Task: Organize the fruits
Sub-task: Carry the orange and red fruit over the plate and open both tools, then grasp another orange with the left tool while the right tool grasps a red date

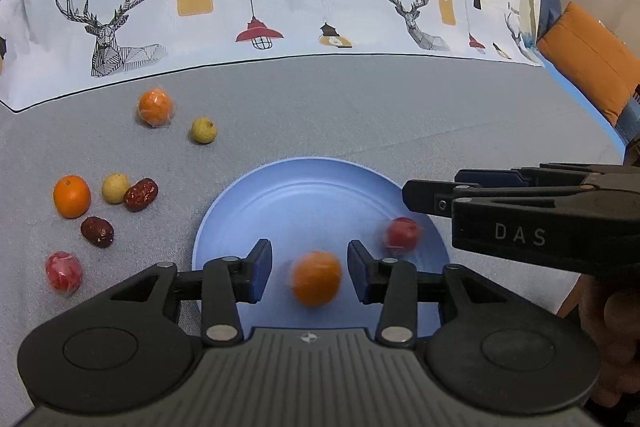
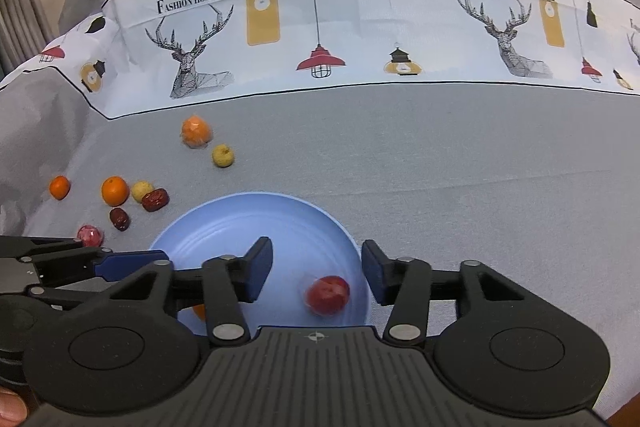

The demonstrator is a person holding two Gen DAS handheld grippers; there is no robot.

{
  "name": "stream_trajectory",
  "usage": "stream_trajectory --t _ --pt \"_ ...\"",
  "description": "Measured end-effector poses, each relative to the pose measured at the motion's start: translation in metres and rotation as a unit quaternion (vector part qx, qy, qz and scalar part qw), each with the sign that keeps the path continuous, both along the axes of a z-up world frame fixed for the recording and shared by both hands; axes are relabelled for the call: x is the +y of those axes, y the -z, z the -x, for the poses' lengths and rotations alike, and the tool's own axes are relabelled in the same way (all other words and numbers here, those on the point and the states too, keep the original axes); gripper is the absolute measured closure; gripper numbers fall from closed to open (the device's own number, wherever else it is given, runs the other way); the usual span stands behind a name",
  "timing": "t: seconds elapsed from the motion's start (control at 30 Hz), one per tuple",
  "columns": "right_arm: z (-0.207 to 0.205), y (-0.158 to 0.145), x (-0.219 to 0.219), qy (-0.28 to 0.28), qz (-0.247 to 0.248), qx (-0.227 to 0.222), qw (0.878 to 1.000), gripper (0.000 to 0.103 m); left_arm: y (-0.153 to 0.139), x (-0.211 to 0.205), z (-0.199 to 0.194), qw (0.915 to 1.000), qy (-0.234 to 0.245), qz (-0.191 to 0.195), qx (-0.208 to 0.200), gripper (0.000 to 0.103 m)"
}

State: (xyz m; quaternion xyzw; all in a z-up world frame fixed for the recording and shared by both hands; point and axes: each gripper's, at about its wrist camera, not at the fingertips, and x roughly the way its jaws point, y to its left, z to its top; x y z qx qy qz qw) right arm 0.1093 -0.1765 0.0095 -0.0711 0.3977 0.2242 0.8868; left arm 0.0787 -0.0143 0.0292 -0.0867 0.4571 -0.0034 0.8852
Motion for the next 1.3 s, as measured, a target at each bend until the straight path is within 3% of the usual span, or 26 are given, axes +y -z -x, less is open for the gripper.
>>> stream_trajectory --t 0.37,0.6,0.73,0.83,1.0,1.07,1.13,1.2,1.23,1.27,1.3 --pt "0.0 0.0 0.0 0.003 0.006 -0.003 1.0 0.047 -0.003 -0.001 0.002 0.9999 -0.004 -0.011 -0.003 0.056" --pt "0.001 -0.001 0.001 0.005 0.007 -0.01 1.0 0.047 -0.014 0.005 0.004 0.9995 -0.015 -0.019 -0.021 0.082" --pt "0.002 -0.003 0.003 0.004 0.003 -0.016 1.0 0.047 -0.025 0.013 0.005 0.9989 -0.026 -0.02 -0.033 0.082" --pt "0.002 -0.008 0.005 0.013 0.002 -0.034 0.999 0.049 -0.041 0.028 0.004 0.998 -0.039 -0.02 -0.045 0.082" --pt "0.003 -0.016 0.01 0.02 -0.019 -0.058 0.998 0.068 -0.08 0.076 -0.022 0.9955 -0.064 -0.02 -0.067 0.082" --pt "0.005 -0.019 0.015 0.016 -0.029 -0.065 0.997 0.071 -0.089 0.102 -0.034 0.9933 -0.081 -0.028 -0.078 0.082" --pt "0.008 -0.02 0.022 0.006 -0.036 -0.067 0.997 0.071 -0.083 0.127 -0.036 0.9912 -0.082 -0.061 -0.085 0.082" --pt "0.01 -0.02 0.032 -0.008 -0.043 -0.061 0.997 0.071 -0.056 0.151 -0.027 0.989 -0.1 -0.088 -0.065 0.082" --pt "0.011 -0.019 0.037 -0.017 -0.045 -0.057 0.997 0.07 -0.042 0.161 -0.028 0.989 -0.116 -0.09 -0.012 0.085" --pt "0.013 -0.018 0.044 -0.029 -0.048 -0.052 0.997 0.07 -0.029 0.178 -0.029 0.981 -0.165 -0.089 0.051 0.085" --pt "0.014 -0.017 0.052 -0.04 -0.049 -0.049 0.997 0.07 -0.024 0.194 -0.027 0.9746 -0.205 -0.059 0.069 0.085"
